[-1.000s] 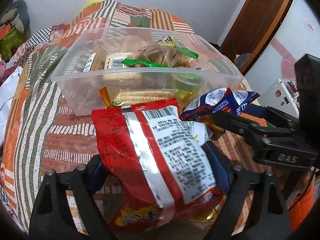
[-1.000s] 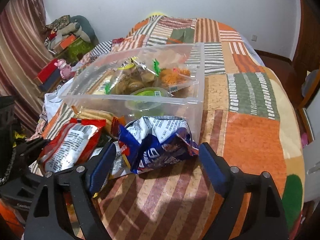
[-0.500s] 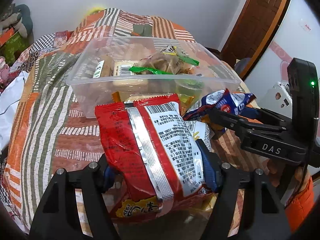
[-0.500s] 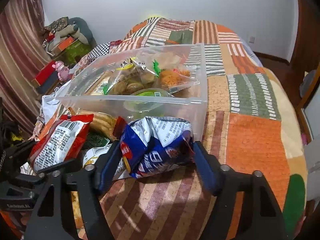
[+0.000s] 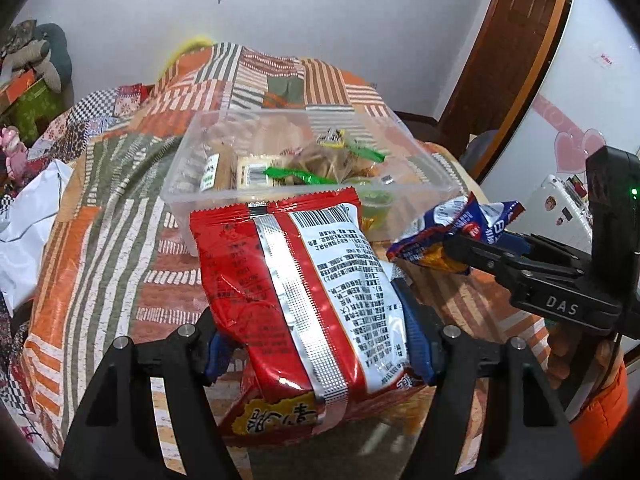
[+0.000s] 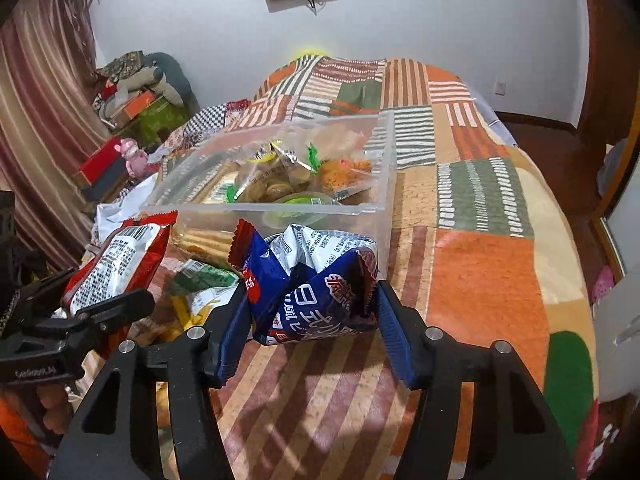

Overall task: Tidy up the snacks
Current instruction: 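Lift both chip bags over the clear box and release them inside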

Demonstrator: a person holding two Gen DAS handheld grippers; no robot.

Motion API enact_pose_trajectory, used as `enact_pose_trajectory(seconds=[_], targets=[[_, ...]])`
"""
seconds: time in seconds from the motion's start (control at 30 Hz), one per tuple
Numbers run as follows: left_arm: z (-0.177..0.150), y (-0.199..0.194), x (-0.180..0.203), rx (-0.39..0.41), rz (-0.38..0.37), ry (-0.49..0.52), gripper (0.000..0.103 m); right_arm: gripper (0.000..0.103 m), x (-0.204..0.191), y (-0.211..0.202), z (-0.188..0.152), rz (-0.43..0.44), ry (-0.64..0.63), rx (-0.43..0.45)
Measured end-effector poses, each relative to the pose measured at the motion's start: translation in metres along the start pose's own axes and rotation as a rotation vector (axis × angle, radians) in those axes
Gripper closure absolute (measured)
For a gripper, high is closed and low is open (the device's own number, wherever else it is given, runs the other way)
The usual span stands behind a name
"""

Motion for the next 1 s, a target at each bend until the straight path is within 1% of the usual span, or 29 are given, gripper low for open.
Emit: enact_pose_trajectory(seconds=[0.33,0.53,0.77,1.0], targets=[[0.024,-0.022,0.000,0.081,0.007,0.017,0.033,0.047,-0.009,-0.025,0.012,0.022,-0.020,0.074],[0.041,-0.028,-0.007,0.115,0.018,0.005,0.033,0.047,-0.015,-0.033,0.030,0.032,-0.033,0.128],[0.064,-0.024,-0.021,0.147,0.039,-0.003,0.033,0.047,-0.018,-0.028,0.054,0.018,-0.048,0.177],[0.088,-0.008,-0.030,0.148,0.050,0.006,0.033,0.047,-0.020,-0.014,0.075,0.004,-0.047,0.201]])
Point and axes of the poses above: each gripper's, at about its wrist camera, not at the fingertips, and y roughly the way its jaws point, x to its right, z to its top, the point moved 4 cm from there along y, roughly the way its jaws point
